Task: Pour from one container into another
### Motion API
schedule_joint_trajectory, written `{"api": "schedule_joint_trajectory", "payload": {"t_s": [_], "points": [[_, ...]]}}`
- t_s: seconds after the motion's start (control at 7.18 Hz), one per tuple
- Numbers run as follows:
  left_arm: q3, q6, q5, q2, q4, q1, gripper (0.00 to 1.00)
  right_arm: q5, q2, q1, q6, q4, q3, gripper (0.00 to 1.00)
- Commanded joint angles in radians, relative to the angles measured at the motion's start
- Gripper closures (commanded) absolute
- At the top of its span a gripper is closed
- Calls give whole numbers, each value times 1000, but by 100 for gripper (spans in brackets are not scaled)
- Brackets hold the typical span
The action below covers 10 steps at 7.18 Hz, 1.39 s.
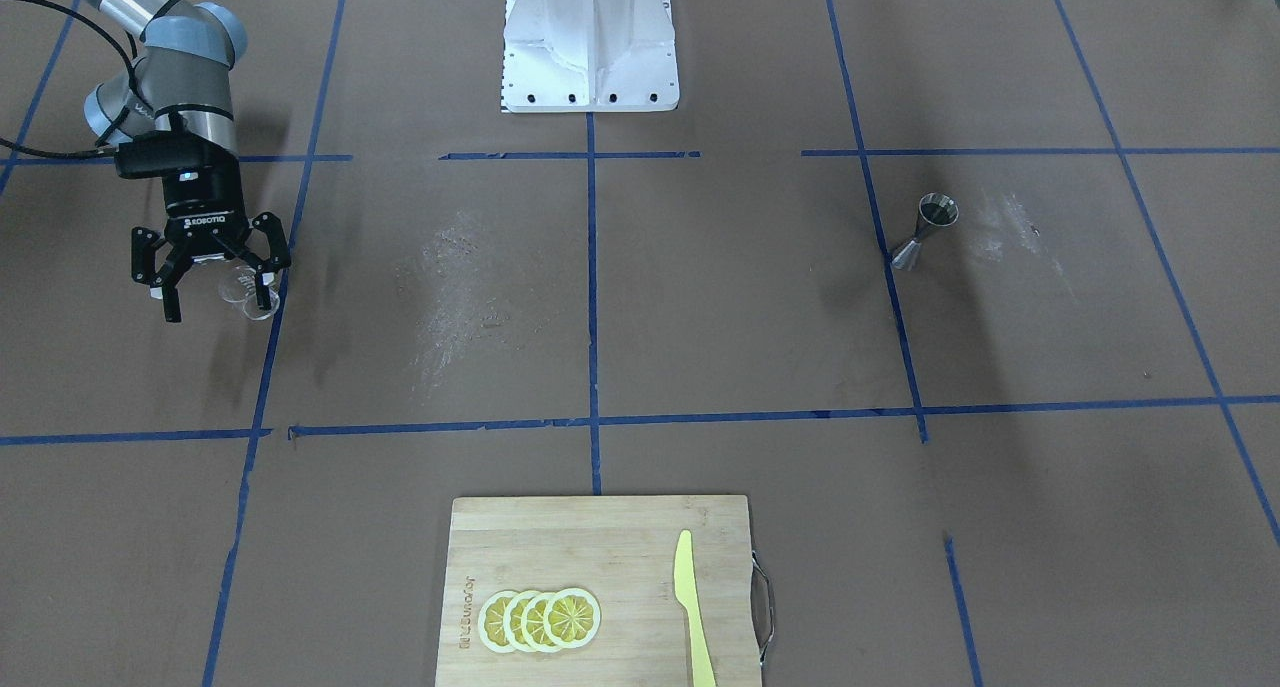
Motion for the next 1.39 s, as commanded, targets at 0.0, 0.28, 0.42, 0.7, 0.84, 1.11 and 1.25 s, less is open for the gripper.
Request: {"api": "schedule_joint_trajectory", "payload": {"t_s": [0.0, 0.28, 0.42, 0.7, 0.84, 1.11, 1.25], "points": [[0, 0, 0, 0, 0, -1, 0, 340, 13, 238, -4, -143, 21, 0], [-2, 0, 0, 0, 0, 1, 0, 679, 36, 465, -143, -305, 29, 0], [-3, 0, -2, 0, 0, -1, 0, 837, 54, 561, -247, -403, 27, 0], [-2, 0, -27, 2, 0, -1, 0, 1163, 85, 796, -510, -615, 23, 0], [-2, 0, -28, 2, 0, -1, 0, 1334, 85, 929, -729, -733, 21, 0], [-3, 0, -31, 3, 0, -1, 0, 1481, 83, 1096, -1011, -1001, 29, 0], [0, 0, -31, 3, 2, -1, 0, 1495, 85, 1136, -1034, -1127, 38, 0]]}}
